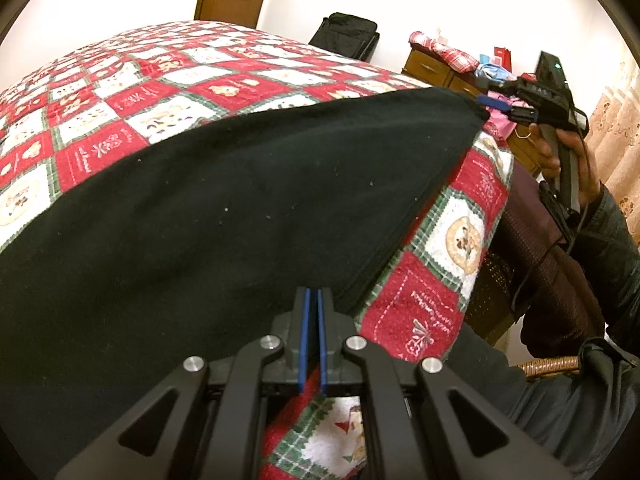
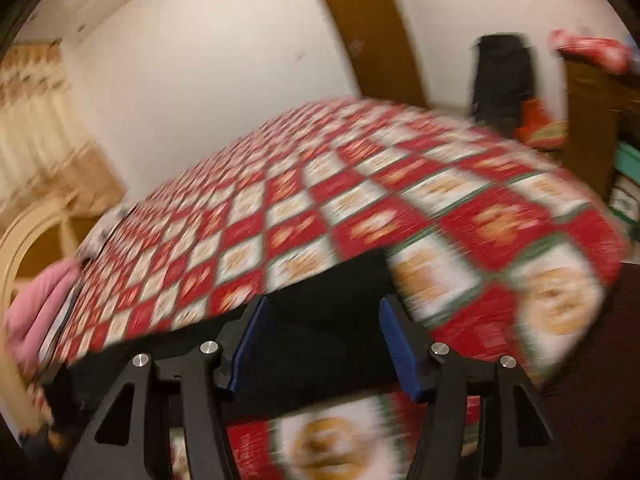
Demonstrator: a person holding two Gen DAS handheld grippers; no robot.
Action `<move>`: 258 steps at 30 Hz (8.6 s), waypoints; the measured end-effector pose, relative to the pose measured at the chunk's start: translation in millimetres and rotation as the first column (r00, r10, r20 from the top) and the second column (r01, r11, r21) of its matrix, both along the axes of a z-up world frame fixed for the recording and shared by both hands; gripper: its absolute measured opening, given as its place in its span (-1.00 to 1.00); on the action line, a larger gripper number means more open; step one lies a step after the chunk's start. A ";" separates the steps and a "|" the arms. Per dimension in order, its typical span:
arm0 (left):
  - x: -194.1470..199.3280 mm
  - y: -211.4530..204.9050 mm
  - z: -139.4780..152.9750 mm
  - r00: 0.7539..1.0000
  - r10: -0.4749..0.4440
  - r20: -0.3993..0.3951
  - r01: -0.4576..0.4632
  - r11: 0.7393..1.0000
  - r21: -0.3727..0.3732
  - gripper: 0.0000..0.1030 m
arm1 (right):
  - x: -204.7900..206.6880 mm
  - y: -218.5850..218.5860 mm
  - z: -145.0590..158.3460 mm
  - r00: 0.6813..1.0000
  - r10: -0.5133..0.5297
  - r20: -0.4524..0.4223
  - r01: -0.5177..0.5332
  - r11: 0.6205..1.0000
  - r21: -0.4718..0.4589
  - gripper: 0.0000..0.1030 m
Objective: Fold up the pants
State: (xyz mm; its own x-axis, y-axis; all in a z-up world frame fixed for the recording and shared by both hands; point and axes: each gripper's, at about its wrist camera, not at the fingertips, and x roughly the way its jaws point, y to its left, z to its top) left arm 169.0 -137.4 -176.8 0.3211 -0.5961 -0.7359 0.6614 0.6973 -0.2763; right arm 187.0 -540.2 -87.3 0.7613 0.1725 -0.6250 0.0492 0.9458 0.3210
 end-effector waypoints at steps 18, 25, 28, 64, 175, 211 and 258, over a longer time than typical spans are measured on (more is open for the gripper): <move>-23.5 125.3 36.5 0.919 0.331 0.212 -0.354 0.932 0.078 -0.22 | 74.0 200.0 -1.4 0.902 0.424 -0.080 -0.406 0.897 0.171 0.14; -23.6 180.5 7.7 0.880 0.450 0.154 -0.464 0.883 0.067 -0.22 | 124.8 363.6 -37.7 0.722 0.661 -0.203 -0.577 0.738 0.351 0.14; -26.0 177.8 5.1 0.880 0.442 0.171 -0.457 0.888 0.055 -0.19 | 139.7 414.8 -51.2 0.664 0.705 -0.248 -0.592 0.698 0.402 0.14; -38.7 181.4 -2.0 0.893 0.409 0.187 -0.415 0.910 -0.005 0.07 | 166.9 517.5 -75.0 0.608 0.704 -0.368 -0.642 0.708 0.295 -0.92; -21.4 89.0 10.7 0.939 0.303 0.160 -0.317 0.946 0.066 0.52 | -18.0 -65.9 -16.1 0.971 -0.233 -0.061 0.241 0.941 0.237 0.43; -23.6 104.8 10.6 0.917 0.377 0.128 -0.385 0.922 0.041 0.52 | -12.6 -18.6 -12.2 0.984 -0.156 0.089 0.143 0.980 0.137 -0.73; -20.4 128.3 7.4 0.896 0.423 0.133 -0.432 0.901 0.045 0.52 | 5.6 336.2 -42.6 0.812 0.584 0.015 -0.571 0.800 -0.184 -0.74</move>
State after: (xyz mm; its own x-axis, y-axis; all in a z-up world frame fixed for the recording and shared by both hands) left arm 148.7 -9.1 -169.5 0.6192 -0.3293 -0.7128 0.3196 0.9349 -0.1543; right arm 192.6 -204.0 -129.9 0.5941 0.4946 -0.6344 -0.5389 0.8302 0.1426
